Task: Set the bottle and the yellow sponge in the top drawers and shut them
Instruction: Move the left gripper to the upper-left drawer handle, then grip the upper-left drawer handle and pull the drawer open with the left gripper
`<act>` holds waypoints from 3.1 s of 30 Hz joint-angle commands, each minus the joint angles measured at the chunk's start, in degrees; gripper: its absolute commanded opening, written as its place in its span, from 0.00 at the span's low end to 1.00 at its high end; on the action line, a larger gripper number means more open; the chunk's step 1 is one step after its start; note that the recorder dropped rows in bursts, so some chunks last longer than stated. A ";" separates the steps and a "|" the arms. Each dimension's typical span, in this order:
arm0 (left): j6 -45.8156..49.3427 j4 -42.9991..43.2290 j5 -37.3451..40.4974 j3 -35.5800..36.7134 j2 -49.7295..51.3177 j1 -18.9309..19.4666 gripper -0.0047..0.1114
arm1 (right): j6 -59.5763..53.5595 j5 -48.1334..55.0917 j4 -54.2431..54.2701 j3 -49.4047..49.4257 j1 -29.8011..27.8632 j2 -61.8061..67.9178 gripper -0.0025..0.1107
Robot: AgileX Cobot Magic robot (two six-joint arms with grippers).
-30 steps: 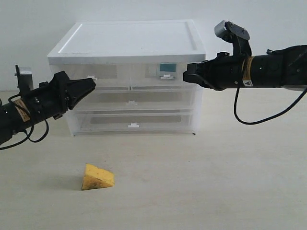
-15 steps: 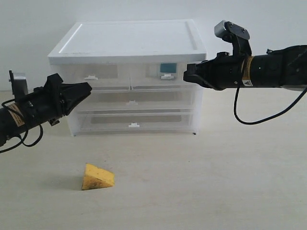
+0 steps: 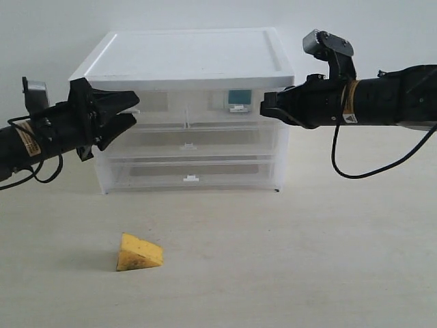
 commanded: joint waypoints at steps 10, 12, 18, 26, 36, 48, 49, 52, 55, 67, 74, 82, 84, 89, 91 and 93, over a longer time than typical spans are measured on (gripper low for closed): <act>-0.95 -1.00 5.05 -1.97 -0.25 0.31 0.07 | -1.83 2.42 4.08 -0.29 -0.04 -0.04 0.02; -0.95 -0.61 5.05 -1.53 -0.25 0.31 0.07 | -1.94 2.42 4.08 -0.29 0.25 -0.04 0.02; 2.76 -0.82 5.05 2.87 -0.25 0.31 0.07 | -4.66 3.06 5.72 -0.29 1.74 -0.04 0.02; 6.72 -2.38 0.65 8.18 -0.25 0.31 0.07 | -8.48 3.89 9.63 -0.29 1.87 0.06 0.02; 4.19 -6.67 -4.96 8.35 -1.21 0.31 0.30 | -8.00 3.24 9.08 -0.29 1.87 0.06 0.02; -1.84 -6.59 4.14 2.42 -2.22 0.48 0.34 | -7.68 2.58 9.08 -0.29 1.87 0.06 0.02; -2.11 -6.59 4.14 2.04 -2.22 0.48 0.29 | -7.68 2.58 9.08 -0.29 1.87 0.06 0.02; -2.24 -7.41 3.28 1.88 -2.22 0.34 0.13 | -7.68 2.58 9.08 -0.29 1.87 0.06 0.02; -2.05 -7.68 4.10 1.80 -2.22 0.03 0.07 | -7.68 2.58 9.08 -0.29 1.87 0.06 0.02; 1.05 -7.73 4.71 4.48 -2.22 -2.79 0.07 | -7.24 2.58 8.82 -0.29 1.87 0.06 0.02; 5.78 -9.01 3.47 9.42 -2.46 -2.79 0.07 | -7.14 2.58 8.82 -0.29 1.87 0.06 0.02; 7.80 -9.42 -4.12 15.65 -2.94 -2.79 0.07 | -7.14 2.58 8.82 -0.29 1.87 0.06 0.02; 9.84 -9.79 -4.96 18.34 -2.94 -2.79 0.07 | -7.14 2.58 8.82 -0.29 1.87 0.06 0.02; 15.15 -12.33 -4.96 23.58 -2.94 -2.79 0.07 | -7.14 2.58 8.82 -0.29 1.87 0.06 0.02; 15.86 -12.46 -4.96 23.59 -3.96 -2.79 0.07 | -7.27 2.21 8.82 -0.29 1.87 0.06 0.02; 15.86 -12.46 -4.96 23.36 -4.92 -2.66 0.11 | -7.27 2.21 8.82 -0.29 1.87 0.06 0.02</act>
